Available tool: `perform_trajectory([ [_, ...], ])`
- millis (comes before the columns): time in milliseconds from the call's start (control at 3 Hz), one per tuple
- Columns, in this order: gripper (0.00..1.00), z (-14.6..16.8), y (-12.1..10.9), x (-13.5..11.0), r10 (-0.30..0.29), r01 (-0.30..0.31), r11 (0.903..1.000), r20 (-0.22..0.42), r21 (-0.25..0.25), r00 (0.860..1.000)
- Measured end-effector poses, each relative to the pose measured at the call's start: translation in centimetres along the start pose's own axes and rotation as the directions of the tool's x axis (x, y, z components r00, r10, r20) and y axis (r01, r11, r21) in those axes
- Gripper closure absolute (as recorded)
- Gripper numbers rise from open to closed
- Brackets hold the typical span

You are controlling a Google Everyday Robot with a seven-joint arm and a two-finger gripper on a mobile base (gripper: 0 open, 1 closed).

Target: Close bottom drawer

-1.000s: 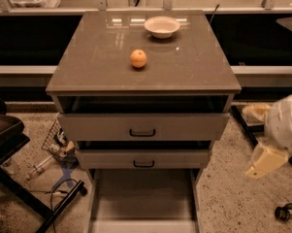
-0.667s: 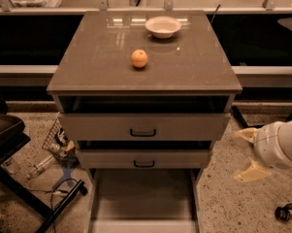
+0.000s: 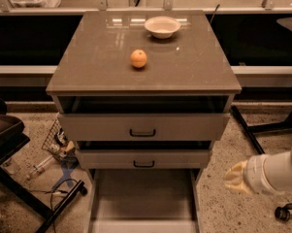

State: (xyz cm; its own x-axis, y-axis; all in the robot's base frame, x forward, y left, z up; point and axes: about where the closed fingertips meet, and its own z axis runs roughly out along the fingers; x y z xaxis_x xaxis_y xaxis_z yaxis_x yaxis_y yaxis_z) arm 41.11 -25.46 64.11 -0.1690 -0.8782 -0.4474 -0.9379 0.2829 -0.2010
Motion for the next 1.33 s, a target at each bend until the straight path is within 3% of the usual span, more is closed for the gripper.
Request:
perform_trajectory([
  [333, 1.0, 0.6, 0.3, 0.2, 0.005, -0.005, 0.9999, 0.005, -0.013, 1.0],
  [667, 1.0, 0.6, 0.3, 0.2, 0.004, -0.004, 0.9999, 0.004, -0.011, 1.0],
  [1000, 1.0, 4.9, 2.4, 1.7, 0.017, -0.015, 0.9986, 0.033, -0.051, 0.999],
  [1333, 1.0, 11.3, 6.4, 5.3, 0.05, -0.042, 0.9956, 0.099, -0.084, 0.994],
])
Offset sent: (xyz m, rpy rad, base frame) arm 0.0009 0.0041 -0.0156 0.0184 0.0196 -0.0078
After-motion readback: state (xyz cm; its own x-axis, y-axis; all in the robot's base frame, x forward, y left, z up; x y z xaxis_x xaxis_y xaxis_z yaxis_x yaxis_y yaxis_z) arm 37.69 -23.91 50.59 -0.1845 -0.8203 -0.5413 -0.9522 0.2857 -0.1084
